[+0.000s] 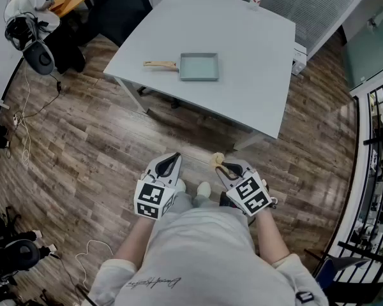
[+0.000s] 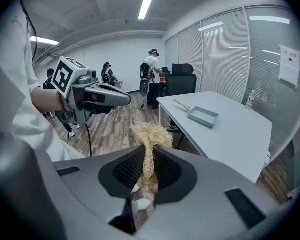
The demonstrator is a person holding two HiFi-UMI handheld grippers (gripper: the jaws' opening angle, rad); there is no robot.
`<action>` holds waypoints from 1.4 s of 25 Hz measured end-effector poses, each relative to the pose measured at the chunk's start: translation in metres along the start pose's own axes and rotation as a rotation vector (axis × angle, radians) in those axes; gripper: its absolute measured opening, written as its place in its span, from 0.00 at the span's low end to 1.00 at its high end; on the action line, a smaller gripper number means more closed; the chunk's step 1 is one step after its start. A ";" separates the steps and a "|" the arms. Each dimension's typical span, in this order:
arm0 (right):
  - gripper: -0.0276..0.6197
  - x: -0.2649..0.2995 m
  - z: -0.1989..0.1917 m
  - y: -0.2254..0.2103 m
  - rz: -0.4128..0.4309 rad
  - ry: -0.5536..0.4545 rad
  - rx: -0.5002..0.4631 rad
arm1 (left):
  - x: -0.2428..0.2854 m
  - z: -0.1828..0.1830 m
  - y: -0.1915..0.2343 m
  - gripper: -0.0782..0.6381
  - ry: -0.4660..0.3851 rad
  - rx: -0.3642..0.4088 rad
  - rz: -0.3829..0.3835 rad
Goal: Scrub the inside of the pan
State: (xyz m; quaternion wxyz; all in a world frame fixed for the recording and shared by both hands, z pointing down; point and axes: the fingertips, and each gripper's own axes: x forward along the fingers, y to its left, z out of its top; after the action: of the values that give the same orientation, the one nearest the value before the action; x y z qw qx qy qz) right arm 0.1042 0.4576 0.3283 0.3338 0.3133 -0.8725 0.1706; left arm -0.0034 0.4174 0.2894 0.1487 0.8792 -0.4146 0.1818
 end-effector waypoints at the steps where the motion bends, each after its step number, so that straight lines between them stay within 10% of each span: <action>1: 0.14 0.000 0.001 -0.001 -0.001 -0.002 -0.002 | 0.000 0.001 0.000 0.13 -0.002 0.000 0.001; 35: 0.15 0.057 0.051 -0.078 0.005 0.005 -0.028 | 0.072 0.048 0.065 0.13 -0.060 0.002 0.010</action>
State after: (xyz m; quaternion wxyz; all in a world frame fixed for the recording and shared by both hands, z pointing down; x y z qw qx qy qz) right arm 0.0985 0.3493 0.3381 0.3400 0.3060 -0.8748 0.1598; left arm -0.0022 0.3094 0.2858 0.1346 0.8823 -0.4230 0.1565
